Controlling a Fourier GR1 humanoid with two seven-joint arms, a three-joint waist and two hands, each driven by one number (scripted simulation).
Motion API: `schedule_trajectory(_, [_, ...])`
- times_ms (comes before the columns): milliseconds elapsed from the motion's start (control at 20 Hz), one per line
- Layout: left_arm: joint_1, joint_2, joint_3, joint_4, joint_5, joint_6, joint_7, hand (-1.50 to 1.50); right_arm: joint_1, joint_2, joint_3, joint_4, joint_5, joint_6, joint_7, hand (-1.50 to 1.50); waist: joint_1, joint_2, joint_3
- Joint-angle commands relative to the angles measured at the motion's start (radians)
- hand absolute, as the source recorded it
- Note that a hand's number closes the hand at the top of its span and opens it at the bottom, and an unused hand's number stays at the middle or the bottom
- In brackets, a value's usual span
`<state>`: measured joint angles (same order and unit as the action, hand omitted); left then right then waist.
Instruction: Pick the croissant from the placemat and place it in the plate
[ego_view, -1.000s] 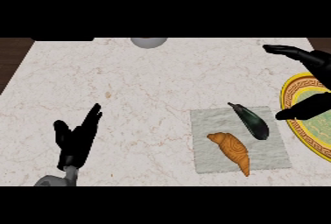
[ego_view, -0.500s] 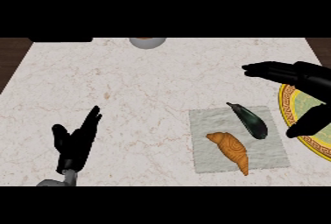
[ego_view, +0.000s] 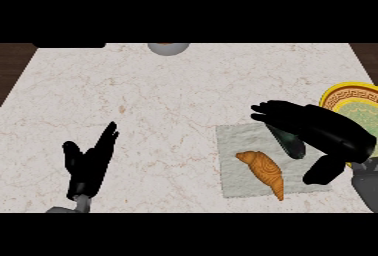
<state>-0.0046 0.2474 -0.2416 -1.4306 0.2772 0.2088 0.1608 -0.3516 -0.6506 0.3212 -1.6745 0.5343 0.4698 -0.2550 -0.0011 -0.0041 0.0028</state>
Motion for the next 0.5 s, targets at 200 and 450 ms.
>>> schedule_trajectory(200, [0.026, -0.017, 0.014, -0.001, -0.023, -0.037, 0.007, 0.0, 0.11, 0.06, 0.061, -0.025, 0.149, 0.031, 0.049, -1.5, 0.002, 0.004, -0.003])
schedule_trajectory(450, [0.012, -0.043, 0.025, -0.004, -0.042, -0.057, 0.056, 0.0, 0.142, 0.126, 0.036, -0.065, 0.187, 0.075, 0.062, -1.5, 0.0, 0.004, -0.003])
